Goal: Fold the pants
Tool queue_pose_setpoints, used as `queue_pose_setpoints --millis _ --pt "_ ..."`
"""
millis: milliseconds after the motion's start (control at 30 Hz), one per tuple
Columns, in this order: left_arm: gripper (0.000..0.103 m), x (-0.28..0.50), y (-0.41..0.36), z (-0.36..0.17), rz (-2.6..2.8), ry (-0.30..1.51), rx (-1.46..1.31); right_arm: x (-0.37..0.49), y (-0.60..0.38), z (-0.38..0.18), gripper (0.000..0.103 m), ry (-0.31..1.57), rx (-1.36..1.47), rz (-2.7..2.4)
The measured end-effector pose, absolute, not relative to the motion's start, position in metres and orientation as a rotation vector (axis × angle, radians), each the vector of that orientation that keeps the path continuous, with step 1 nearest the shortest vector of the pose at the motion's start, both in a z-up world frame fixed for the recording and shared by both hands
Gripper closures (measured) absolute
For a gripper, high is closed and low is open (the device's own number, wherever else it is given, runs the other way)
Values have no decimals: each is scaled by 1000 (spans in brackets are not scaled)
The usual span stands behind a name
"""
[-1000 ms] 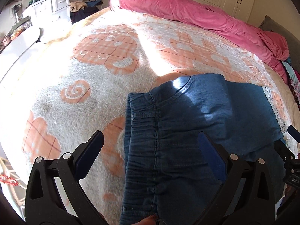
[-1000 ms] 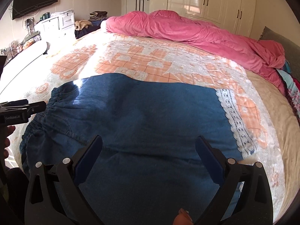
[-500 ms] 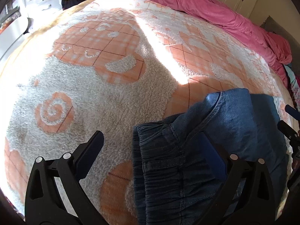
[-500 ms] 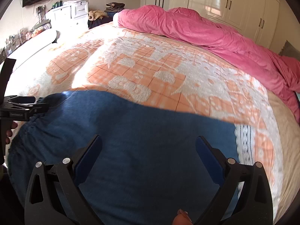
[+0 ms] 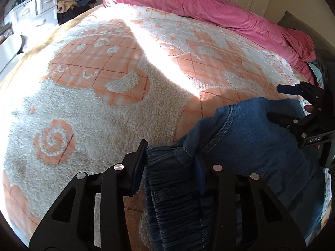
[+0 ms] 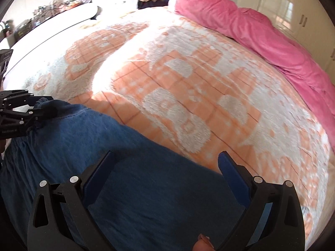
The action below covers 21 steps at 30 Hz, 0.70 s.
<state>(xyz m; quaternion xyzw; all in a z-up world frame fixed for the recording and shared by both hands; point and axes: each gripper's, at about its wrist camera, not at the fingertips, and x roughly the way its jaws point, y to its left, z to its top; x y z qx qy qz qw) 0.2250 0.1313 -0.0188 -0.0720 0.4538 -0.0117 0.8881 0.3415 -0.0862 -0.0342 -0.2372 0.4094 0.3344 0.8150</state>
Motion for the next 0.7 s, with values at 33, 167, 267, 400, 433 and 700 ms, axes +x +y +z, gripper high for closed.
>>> queue_pose_setpoints --millis 33,167,267,400,433,700 --pt "72 223 132 -16 -29 932 -154 341 -81 -35 5 870 -528 732" --pt "72 215 135 -7 -36 896 -140 336 -60 -49 23 875 -655 811" --pt "72 214 134 -6 -39 889 -133 327 -51 -59 46 877 -683 853" --pt "72 212 133 -5 -26 873 -125 307 -51 -54 88 826 -692 871" --pt "72 211 133 -4 -26 864 -127 298 -51 -55 93 805 -723 842" --pt "72 190 128 12 -45 803 -117 258 -82 -21 100 701 -606 732"
